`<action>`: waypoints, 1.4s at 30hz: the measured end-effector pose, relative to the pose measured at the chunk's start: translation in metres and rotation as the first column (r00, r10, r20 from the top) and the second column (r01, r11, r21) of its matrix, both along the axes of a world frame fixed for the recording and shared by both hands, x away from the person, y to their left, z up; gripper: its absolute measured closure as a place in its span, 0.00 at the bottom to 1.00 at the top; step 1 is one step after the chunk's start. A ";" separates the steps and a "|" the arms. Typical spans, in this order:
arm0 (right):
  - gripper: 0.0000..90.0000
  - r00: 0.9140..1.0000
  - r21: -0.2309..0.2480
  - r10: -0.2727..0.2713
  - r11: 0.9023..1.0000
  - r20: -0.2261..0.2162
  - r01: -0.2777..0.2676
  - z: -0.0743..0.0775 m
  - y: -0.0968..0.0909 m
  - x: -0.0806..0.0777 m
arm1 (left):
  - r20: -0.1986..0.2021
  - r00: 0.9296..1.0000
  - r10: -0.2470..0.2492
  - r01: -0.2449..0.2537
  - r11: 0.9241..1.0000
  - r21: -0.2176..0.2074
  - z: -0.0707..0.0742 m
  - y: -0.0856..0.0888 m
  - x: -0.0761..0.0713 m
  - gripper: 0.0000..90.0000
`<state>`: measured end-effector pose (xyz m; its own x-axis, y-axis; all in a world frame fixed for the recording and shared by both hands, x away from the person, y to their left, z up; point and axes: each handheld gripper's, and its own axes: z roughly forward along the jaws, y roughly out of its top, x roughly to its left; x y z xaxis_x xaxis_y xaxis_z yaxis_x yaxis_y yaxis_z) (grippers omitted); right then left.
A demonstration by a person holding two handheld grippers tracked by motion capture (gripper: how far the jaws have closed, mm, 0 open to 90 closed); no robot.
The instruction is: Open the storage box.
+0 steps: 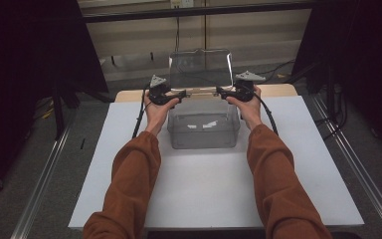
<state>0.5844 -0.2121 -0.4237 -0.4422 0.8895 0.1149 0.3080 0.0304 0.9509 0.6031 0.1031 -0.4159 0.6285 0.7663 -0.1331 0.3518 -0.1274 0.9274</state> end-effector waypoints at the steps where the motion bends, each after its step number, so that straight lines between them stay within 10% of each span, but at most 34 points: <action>1: 0.27 1.000 0.010 -0.002 1.000 -0.004 0.002 -0.001 0.000 0.000 | -0.001 1.000 0.000 0.000 1.000 -0.006 0.000 0.000 0.000 0.25; 24: 0.20 0.998 0.078 -0.039 0.996 -0.041 0.042 -0.006 0.000 0.002 | -0.024 0.999 0.021 -0.020 1.000 0.013 0.000 -0.004 -0.001 0.15; 28: 0.33 1.000 0.055 -0.012 0.998 -0.016 0.013 -0.004 0.002 0.001 | -0.031 0.999 -0.012 0.011 1.000 -0.020 -0.002 -0.002 0.001 0.22; 42: 0.19 0.999 0.003 -0.038 0.999 -0.006 0.038 -0.001 0.003 -0.002 | -0.032 0.999 0.017 -0.017 1.000 -0.001 -0.002 0.002 -0.002 0.16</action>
